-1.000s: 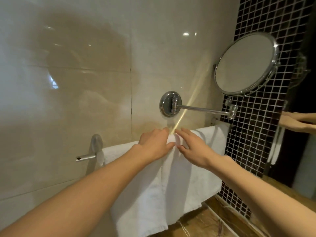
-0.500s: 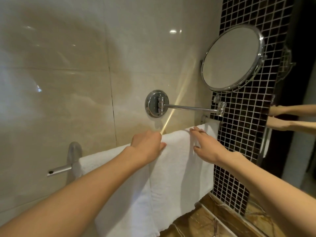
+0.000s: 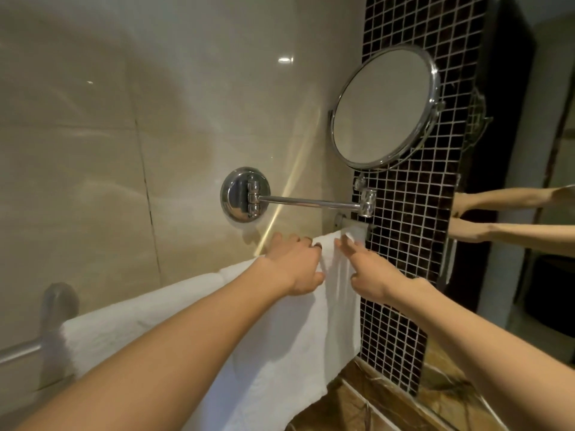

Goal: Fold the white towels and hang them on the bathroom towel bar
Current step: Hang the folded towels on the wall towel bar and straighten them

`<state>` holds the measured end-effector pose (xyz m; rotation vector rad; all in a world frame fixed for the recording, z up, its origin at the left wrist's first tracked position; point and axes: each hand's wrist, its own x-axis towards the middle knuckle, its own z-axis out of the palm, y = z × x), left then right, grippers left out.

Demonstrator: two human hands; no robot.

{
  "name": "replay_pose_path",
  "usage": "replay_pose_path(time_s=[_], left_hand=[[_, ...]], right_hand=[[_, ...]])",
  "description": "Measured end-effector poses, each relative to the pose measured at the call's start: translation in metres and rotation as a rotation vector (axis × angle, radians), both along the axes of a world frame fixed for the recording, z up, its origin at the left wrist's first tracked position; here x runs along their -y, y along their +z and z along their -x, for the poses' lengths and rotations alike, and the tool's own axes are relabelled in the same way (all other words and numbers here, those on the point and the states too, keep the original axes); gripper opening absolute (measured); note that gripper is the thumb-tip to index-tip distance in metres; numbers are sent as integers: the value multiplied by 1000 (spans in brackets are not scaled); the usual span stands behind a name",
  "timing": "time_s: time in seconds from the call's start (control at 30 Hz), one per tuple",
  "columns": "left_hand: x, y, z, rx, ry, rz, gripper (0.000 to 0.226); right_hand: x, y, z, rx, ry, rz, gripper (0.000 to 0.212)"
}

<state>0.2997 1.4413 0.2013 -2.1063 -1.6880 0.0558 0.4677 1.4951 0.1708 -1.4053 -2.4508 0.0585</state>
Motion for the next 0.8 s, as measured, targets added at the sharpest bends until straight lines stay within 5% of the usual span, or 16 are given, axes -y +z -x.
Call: replay_pose_path(time_s=[0.3,0.53,0.67,0.8], left_hand=[[-4,2,-7,43,1,13,52],[17,-2,11,211,26,19,72],[41,2,47,232,135,-123,38],[60,2,69,300,176,-109,34]], right_hand=[[-7,-2,-7,-5,11,-17,84],[18,3,12,-84,120,-78,77],[47,1,43,-71,294,-206,79],[62,8,73,15,391,-255,77]])
